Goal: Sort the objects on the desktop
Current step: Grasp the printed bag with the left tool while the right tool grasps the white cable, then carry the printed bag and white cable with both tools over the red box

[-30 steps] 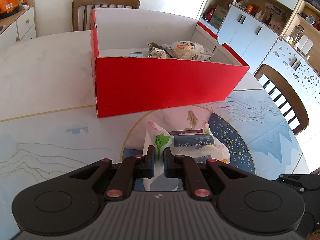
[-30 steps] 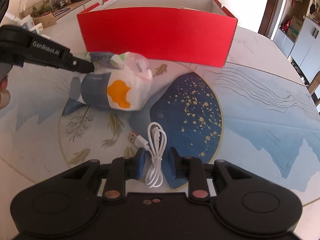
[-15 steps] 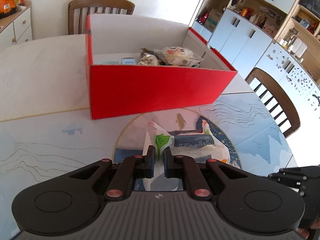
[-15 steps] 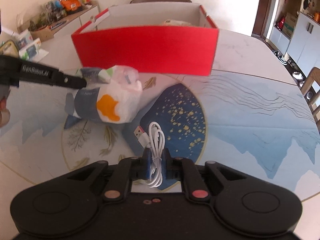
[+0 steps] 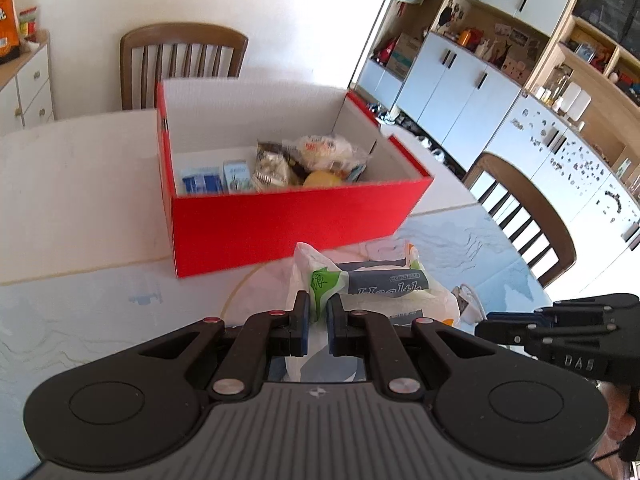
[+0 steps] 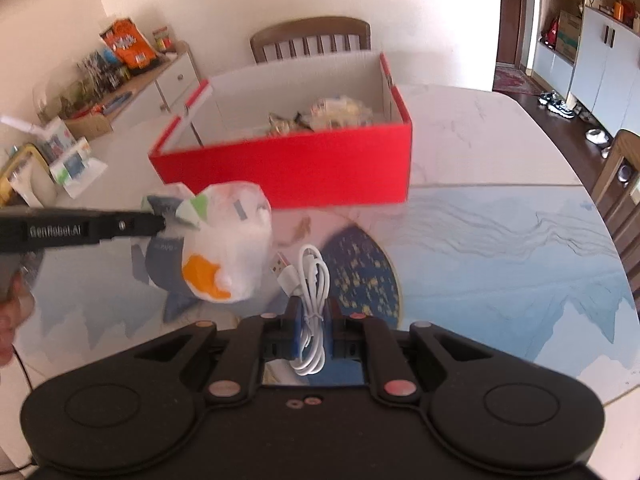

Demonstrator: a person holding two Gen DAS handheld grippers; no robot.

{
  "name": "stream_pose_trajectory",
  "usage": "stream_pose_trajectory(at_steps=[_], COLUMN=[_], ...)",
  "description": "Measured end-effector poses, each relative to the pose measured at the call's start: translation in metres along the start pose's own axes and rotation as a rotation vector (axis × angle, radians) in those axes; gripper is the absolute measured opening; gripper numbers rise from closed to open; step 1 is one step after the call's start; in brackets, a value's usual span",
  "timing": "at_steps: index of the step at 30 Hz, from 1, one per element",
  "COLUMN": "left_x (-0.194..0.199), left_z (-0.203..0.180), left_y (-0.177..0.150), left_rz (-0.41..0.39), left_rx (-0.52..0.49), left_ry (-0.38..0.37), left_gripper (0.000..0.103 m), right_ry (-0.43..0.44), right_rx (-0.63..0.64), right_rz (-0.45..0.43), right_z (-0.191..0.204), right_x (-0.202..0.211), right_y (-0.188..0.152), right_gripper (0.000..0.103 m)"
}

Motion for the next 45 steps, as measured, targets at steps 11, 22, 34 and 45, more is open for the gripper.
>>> stream_pose_trajectory(at_steps=[11, 22, 34, 45], left_x=[0.018, 0.011, -0.030, -0.079], left_z=[0.012, 0.046, 0.064, 0.092], left_y=[0.043, 0.094, 0.137, 0.137], left_rz=[-0.067, -0.102, -0.079, 0.013], left_rx=[-0.022, -0.031, -0.091, -0.042], left_ry=[0.053, 0.166, 0.261, 0.300], left_gripper=[0.007, 0.007, 0.007, 0.008], right_ry=[0.049, 0.028, -0.001, -0.045], right_rx=[0.050, 0.115, 0.131, 0.164], right_rz=[-0.065, -0.118, -0.149, -0.107], right_z=[0.026, 0.040, 0.046, 0.043], right_x=[0.014, 0.000, -0.046, -0.080], right_y=[0.063, 0.116, 0.151, 0.156], right_gripper=[0.010, 0.010, 0.010, 0.010])
Point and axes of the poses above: each gripper's, at about its wrist camera, not at the fingertips, and x roughly against the way its jaws point, z to its left, y to its top, the point moved 9 cm from there along -x, roughly the way its jaws point, and after that the axes turned 14 degrees about -x, right-handed, at the moved point
